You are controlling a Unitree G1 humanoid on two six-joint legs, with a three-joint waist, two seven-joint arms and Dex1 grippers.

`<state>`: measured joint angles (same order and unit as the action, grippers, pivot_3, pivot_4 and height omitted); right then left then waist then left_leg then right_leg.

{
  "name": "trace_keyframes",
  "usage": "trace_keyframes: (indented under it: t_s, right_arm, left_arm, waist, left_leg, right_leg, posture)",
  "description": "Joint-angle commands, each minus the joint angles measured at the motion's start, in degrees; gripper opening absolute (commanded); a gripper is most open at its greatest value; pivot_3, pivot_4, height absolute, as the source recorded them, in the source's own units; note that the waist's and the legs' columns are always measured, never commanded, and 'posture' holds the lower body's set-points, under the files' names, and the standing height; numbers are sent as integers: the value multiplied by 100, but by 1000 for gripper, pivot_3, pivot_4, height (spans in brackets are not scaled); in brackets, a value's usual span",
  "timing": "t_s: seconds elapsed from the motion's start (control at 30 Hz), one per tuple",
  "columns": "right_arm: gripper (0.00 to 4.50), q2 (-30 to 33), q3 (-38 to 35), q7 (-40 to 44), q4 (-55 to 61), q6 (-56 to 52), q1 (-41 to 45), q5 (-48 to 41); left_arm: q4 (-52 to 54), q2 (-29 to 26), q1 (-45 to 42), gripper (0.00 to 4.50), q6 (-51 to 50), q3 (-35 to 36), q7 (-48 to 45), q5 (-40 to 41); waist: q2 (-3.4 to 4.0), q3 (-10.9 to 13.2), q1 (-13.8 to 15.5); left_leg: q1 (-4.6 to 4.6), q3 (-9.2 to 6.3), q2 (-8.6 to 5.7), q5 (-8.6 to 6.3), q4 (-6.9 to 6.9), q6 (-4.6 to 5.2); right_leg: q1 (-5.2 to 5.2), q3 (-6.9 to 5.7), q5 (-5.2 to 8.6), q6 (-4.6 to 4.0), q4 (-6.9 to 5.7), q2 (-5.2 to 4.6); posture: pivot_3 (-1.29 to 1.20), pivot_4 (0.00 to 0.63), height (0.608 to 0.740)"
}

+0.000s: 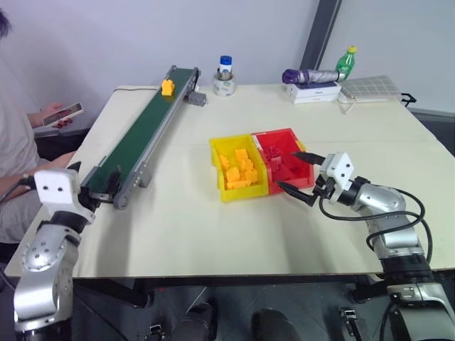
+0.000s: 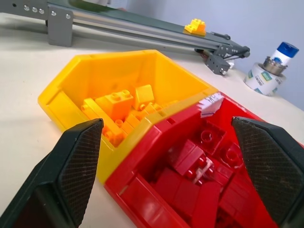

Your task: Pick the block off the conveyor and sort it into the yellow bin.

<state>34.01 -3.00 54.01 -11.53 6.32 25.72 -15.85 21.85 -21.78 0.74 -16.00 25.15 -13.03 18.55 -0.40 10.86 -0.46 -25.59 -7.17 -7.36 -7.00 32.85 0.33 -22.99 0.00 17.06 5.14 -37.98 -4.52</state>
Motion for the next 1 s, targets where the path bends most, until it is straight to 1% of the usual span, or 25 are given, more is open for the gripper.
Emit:
trace_keyframes:
  t_s: [0.03, 0.4, 0.67, 1.0]
  right_arm:
    - [4500, -31, -40, 22, 66, 107, 122, -24]
    - [4500, -51, -42, 60, 37, 149, 143, -29]
    - [4500, -35, -44, 63, 38, 145, 157, -20]
    - [4500, -28, -45, 64, 70, 118, 134, -29]
  left_arm:
    - [551, 179, 130, 4431, -99, -221, 249, -103]
    - [323, 28, -43, 4431, -175, -154, 304, -89]
    - [-119, -253, -310, 4431, -32, -25, 114, -57]
    - [-86, -183, -362, 4431, -164, -85, 112, 17]
  waist:
    - [0, 0, 14]
    - [-1, 0, -12]
    - [-1, 0, -12]
    - [-1, 0, -11]
  left_leg:
    - [0, 0, 0, 0, 0, 0]
    - [1, -1, 1, -1, 0, 0]
    - [1, -1, 1, -1, -1, 0]
    - [0, -1, 1, -1, -1, 0]
  right_leg:
    - [13, 0, 0, 0, 0, 0]
    - [16, -2, 3, 0, 1, 1]
    - [16, -2, 3, 0, 0, 1]
    - [14, -2, 3, 0, 1, 0]
  posture:
    - [0, 150, 740]
    - [0, 150, 740]
    - [0, 150, 740]
    - [0, 150, 740]
